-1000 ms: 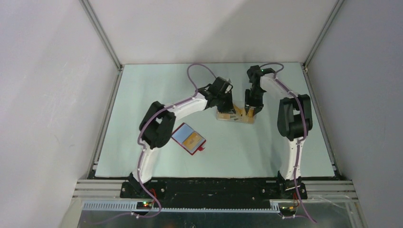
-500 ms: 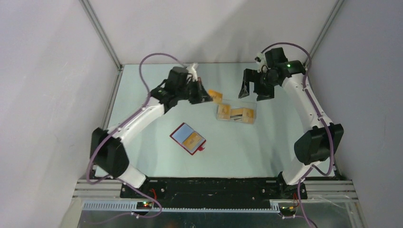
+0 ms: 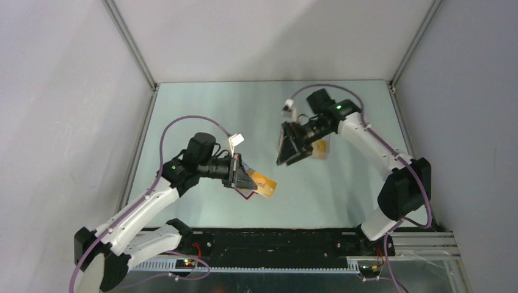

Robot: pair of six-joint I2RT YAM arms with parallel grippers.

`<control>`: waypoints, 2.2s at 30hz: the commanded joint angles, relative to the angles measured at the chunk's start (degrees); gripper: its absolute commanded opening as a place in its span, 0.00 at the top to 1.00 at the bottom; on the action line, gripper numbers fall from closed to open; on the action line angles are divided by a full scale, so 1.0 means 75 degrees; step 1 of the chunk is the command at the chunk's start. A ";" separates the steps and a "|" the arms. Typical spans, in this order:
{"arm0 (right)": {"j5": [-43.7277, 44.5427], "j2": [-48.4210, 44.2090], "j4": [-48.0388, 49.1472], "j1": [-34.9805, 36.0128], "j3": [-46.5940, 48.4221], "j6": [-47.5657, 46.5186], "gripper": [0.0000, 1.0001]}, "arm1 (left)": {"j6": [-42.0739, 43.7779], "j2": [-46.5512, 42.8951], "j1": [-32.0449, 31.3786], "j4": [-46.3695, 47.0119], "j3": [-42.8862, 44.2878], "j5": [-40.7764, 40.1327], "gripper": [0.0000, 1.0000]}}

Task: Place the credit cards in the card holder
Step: Insert the credit card into the card holder.

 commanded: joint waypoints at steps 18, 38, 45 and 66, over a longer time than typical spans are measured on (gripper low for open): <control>-0.1990 0.0156 0.0144 0.2500 -0.0838 -0.0973 0.53 | 0.0340 -0.0346 -0.0909 -0.0083 0.0578 0.0778 1.00; -0.0421 -0.0581 0.2001 0.1428 -0.1551 0.1036 1.00 | 0.0053 -0.0349 0.0802 -0.0063 0.0201 -0.2053 0.26; 0.1193 -0.0295 0.3266 0.1184 -0.1744 0.2803 1.00 | 0.0194 0.0311 0.2302 -0.0072 -0.0300 -0.4357 0.27; 0.2438 0.1872 0.5043 0.2028 -0.1138 0.4147 1.00 | 0.0257 0.4616 0.2030 -0.0003 0.0519 -0.4609 0.37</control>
